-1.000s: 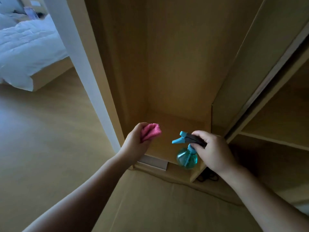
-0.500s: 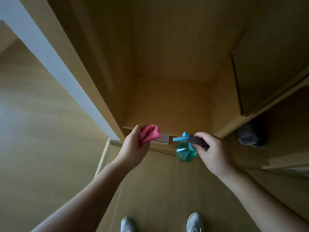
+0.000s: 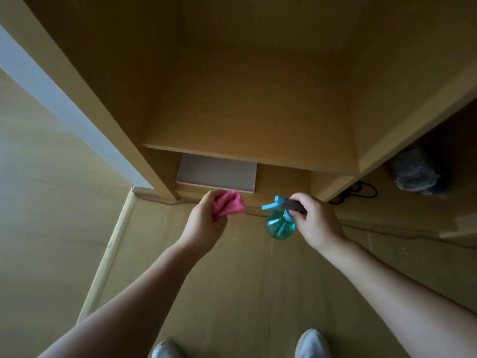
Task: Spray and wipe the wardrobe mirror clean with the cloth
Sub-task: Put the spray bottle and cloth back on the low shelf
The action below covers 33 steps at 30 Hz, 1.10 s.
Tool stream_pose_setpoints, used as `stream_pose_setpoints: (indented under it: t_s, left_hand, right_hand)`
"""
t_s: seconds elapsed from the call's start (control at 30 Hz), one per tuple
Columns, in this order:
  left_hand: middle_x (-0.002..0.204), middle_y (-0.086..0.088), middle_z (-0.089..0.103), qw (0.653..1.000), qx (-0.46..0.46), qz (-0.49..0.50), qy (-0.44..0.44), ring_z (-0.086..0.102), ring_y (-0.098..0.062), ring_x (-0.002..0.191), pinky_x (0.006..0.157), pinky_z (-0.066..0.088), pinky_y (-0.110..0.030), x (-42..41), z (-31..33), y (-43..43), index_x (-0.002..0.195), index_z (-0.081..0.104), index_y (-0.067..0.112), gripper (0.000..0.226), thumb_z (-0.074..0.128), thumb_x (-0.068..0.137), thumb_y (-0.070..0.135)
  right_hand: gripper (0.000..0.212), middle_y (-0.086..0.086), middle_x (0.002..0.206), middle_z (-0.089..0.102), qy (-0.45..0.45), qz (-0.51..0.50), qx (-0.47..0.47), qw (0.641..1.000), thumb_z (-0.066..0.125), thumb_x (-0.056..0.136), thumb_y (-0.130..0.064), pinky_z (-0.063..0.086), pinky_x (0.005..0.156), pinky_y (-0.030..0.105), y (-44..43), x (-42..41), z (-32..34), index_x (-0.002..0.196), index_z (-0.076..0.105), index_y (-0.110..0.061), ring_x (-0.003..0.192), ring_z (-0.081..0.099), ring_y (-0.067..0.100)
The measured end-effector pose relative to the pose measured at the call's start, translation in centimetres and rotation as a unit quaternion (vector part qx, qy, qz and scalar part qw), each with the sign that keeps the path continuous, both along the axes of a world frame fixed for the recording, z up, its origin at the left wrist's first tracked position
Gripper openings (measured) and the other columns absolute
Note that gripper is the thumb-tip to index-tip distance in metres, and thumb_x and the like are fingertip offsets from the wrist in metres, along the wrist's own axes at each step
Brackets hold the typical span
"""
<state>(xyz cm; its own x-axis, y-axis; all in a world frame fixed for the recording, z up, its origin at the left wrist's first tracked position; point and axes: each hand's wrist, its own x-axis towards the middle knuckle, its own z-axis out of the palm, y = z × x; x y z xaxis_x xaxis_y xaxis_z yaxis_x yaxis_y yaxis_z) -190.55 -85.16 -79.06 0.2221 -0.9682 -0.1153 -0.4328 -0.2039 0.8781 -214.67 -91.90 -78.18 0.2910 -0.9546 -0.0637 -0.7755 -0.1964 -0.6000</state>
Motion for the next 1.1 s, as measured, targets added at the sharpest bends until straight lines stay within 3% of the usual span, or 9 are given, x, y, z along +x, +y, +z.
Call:
stream_pose_setpoints:
  t_s: [0.13, 0.37, 0.43, 0.57, 0.67, 0.83, 0.93, 1.03, 1.1]
  left_hand:
    - [0.095, 0.013, 0.063, 1.000, 0.003, -0.007, -0.004, 0.059, -0.002, 0.083, 0.063, 0.042, -0.005, -0.6, -6.7, -2.5, 0.114, 0.058, 0.022, 0.043, 0.062, 0.077, 0.000]
    - [0.087, 0.019, 0.058, 0.999, -0.026, -0.026, -0.040, 0.057, 0.000, 0.077, 0.058, 0.041, -0.008, -0.4, -14.0, -7.7, 0.111, 0.057, 0.026, 0.045, 0.059, 0.075, -0.002]
    - [0.086, 0.018, 0.058, 0.998, -0.035, -0.031, -0.033, 0.057, -0.001, 0.076, 0.058, 0.041, -0.008, -0.3, -15.4, -8.5, 0.109, 0.057, 0.027, 0.044, 0.059, 0.076, -0.002]
    - [0.088, 0.017, 0.059, 0.998, -0.047, -0.026, -0.034, 0.057, 0.001, 0.077, 0.058, 0.040, -0.006, 0.2, -17.1, -9.3, 0.113, 0.057, 0.024, 0.044, 0.060, 0.077, -0.001]
    - [0.090, 0.015, 0.060, 0.998, -0.055, -0.017, -0.028, 0.057, 0.003, 0.076, 0.058, 0.041, -0.004, 0.2, -17.8, -9.6, 0.115, 0.058, 0.021, 0.042, 0.061, 0.079, 0.000]
    - [0.087, 0.016, 0.059, 0.997, -0.065, -0.016, -0.027, 0.057, 0.007, 0.072, 0.056, 0.040, -0.004, -0.2, -18.2, -10.0, 0.114, 0.058, 0.020, 0.042, 0.062, 0.078, -0.001]
    - [0.089, 0.011, 0.061, 0.997, -0.062, -0.020, -0.036, 0.058, -0.005, 0.076, 0.060, 0.042, -0.010, -0.4, -18.5, -10.4, 0.115, 0.058, 0.020, 0.043, 0.062, 0.077, 0.000]
    - [0.092, 0.005, 0.061, 0.997, -0.061, -0.023, -0.043, 0.059, -0.013, 0.080, 0.062, 0.043, -0.014, -0.7, -18.8, -10.7, 0.116, 0.058, 0.019, 0.044, 0.063, 0.077, 0.000]
    - [0.090, 0.009, 0.060, 0.997, -0.059, -0.031, -0.048, 0.058, -0.009, 0.077, 0.059, 0.042, -0.010, -1.0, -18.9, -10.9, 0.117, 0.058, 0.021, 0.043, 0.063, 0.078, 0.002]
  right_hand:
    - [0.021, -0.001, 0.097, 0.067, 0.033, -0.018, 0.004, 0.999, 0.063, 0.089, -0.013, 0.046, 0.071, 0.028, -3.0, -0.5, -6.3, 0.109, 0.062, -0.019, 0.089, 0.062, 0.022]
    - [0.031, 0.009, 0.114, 0.066, 0.053, -0.044, -0.027, 0.997, 0.059, 0.092, -0.012, 0.050, 0.081, 0.034, -8.8, -0.5, -13.4, 0.124, 0.058, -0.014, 0.102, 0.061, 0.028]
    - [0.035, 0.011, 0.121, 0.062, 0.037, -0.067, -0.014, 0.997, 0.057, 0.094, -0.011, 0.051, 0.089, 0.037, -10.2, -0.3, -14.9, 0.129, 0.055, -0.013, 0.109, 0.059, 0.029]
    - [0.030, 0.009, 0.115, 0.063, 0.040, -0.097, -0.013, 0.994, 0.055, 0.095, -0.014, 0.052, 0.081, 0.036, -12.5, 0.3, -17.3, 0.125, 0.055, -0.017, 0.102, 0.062, 0.028]
    - [0.032, 0.008, 0.117, 0.063, 0.054, -0.100, 0.001, 0.994, 0.053, 0.096, -0.015, 0.054, 0.083, 0.041, -13.4, 0.7, -18.7, 0.127, 0.053, -0.018, 0.104, 0.062, 0.028]
    - [0.045, 0.009, 0.133, 0.056, 0.050, -0.091, -0.005, 0.995, 0.051, 0.097, -0.017, 0.051, 0.092, 0.041, -13.8, 0.7, -19.5, 0.141, 0.043, -0.020, 0.117, 0.056, 0.029]
    - [0.051, 0.012, 0.141, 0.046, 0.094, -0.024, -0.132, 0.986, 0.056, 0.092, -0.009, 0.045, 0.100, 0.049, -12.3, -0.5, -19.4, 0.142, 0.043, -0.012, 0.125, 0.047, 0.033]
    - [0.048, 0.017, 0.129, 0.055, 0.131, 0.103, -0.278, 0.946, 0.062, 0.082, 0.004, 0.049, 0.089, 0.054, -10.4, -2.1, -20.1, 0.128, 0.057, -0.003, 0.114, 0.053, 0.038]
    - [0.049, 0.013, 0.144, 0.046, 0.211, 0.177, -0.212, 0.938, 0.055, 0.088, -0.002, 0.042, 0.102, 0.054, -9.5, -2.6, -21.0, 0.137, 0.050, -0.008, 0.131, 0.042, 0.036]
